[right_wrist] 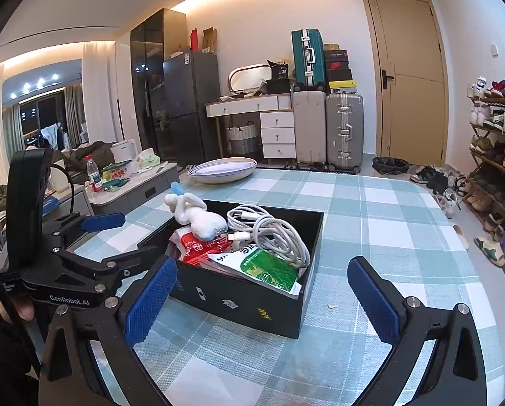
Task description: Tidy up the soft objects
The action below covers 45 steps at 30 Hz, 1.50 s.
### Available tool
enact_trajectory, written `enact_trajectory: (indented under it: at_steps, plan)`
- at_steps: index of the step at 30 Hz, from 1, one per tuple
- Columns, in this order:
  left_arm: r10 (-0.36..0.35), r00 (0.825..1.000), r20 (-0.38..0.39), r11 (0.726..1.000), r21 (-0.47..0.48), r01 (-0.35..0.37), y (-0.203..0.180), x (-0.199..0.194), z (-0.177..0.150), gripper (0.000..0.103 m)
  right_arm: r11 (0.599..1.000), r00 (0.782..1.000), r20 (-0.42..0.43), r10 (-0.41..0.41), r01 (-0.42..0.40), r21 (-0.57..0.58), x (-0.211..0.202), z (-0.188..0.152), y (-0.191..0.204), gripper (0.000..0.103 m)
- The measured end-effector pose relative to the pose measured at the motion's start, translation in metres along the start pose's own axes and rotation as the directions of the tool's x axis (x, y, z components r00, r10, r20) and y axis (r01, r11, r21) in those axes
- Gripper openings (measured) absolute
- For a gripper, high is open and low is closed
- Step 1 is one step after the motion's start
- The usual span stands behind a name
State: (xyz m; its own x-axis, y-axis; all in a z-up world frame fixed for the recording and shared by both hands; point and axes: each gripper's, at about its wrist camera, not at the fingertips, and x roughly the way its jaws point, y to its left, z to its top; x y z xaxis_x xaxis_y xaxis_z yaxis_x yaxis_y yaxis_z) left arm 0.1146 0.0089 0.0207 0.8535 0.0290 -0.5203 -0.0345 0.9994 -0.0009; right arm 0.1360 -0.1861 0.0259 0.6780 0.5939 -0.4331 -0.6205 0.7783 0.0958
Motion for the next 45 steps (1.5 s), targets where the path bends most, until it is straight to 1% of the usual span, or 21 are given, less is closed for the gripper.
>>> enact_trajectory:
  at_steps: [5,10,14,18,23,45]
  plan:
    - [-0.014,1.0,0.013,1.0,-0.023,0.015,0.003,-0.001,-0.002,0.103,1.0,0.999,0.026,0.019,-0.019,0.008,-0.003,-0.002,0.001,0.103]
    - [-0.002,1.0,0.028,1.0,-0.009,0.002,0.001,0.0,-0.006,0.103,1.0,0.999,0.03,0.013,-0.013,-0.003,-0.002,-0.005,0.004,0.103]
    - [-0.008,0.999,0.039,1.0,-0.009,0.009,0.0,-0.002,-0.006,0.103,1.0,0.999,0.03,0.011,-0.011,0.002,-0.001,-0.007,0.003,0.103]
    - [-0.006,0.998,0.055,0.999,-0.044,0.008,0.007,-0.006,-0.006,0.103,1.0,0.999,0.036,0.011,-0.012,0.009,0.0,-0.008,0.002,0.103]
    - [-0.006,0.998,0.068,0.997,-0.076,0.011,0.013,-0.008,-0.007,0.103,1.0,0.999,0.04,0.012,-0.011,-0.01,0.0,-0.008,0.005,0.103]
    - [-0.002,0.998,0.068,0.998,-0.06,0.006,0.012,-0.01,-0.009,0.103,1.0,0.999,0.051,0.011,-0.01,-0.014,-0.001,-0.009,0.005,0.103]
